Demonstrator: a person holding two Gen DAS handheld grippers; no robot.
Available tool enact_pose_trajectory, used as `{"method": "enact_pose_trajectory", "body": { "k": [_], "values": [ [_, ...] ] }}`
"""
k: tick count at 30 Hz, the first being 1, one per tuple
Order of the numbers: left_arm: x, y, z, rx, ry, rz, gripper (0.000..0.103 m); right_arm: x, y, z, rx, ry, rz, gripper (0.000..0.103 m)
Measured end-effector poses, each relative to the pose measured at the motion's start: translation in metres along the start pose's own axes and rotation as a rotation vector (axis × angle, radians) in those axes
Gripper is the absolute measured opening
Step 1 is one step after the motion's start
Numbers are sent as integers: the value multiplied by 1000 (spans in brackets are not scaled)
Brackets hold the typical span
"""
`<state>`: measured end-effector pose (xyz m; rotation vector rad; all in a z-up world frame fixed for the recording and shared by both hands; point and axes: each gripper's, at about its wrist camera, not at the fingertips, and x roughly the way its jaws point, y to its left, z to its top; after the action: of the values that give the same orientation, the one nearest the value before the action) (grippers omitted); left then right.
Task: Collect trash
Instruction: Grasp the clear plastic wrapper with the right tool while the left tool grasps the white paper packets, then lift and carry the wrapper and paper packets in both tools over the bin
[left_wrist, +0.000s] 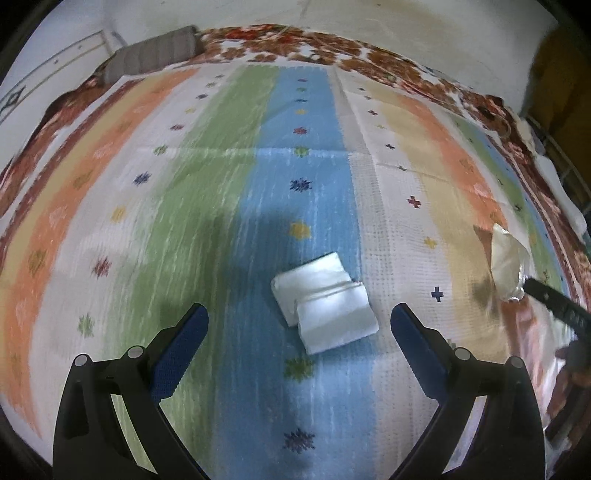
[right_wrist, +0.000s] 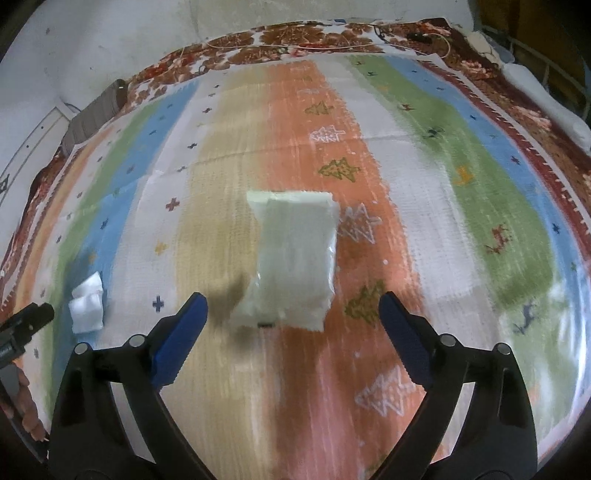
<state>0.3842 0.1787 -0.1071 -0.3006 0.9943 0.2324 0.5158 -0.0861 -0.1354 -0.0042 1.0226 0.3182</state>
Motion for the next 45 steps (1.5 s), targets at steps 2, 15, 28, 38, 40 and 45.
{"method": "enact_pose_trajectory", "body": {
  "k": [2, 15, 28, 38, 40, 45],
  "values": [
    [0, 0, 4, 31, 0, -38, 97, 4, 2, 7, 0, -5, 5, 84],
    [37, 1, 12, 202, 62, -151, 92, 31, 4, 22, -71, 52, -2, 53],
    [54, -3, 0, 254, 54, -132, 36, 40, 8, 10, -122, 93, -15, 23],
    [35, -10, 6, 244, 48, -120, 9, 21, 24, 3, -166, 103, 3, 16],
    [28, -11, 9, 241, 47, -94, 8, 15, 29, 2, -164, 103, 16, 15],
    [3, -20, 12, 236, 64, -82, 8, -3, 51, -7, -204, 107, 31, 15]
  ]
}}
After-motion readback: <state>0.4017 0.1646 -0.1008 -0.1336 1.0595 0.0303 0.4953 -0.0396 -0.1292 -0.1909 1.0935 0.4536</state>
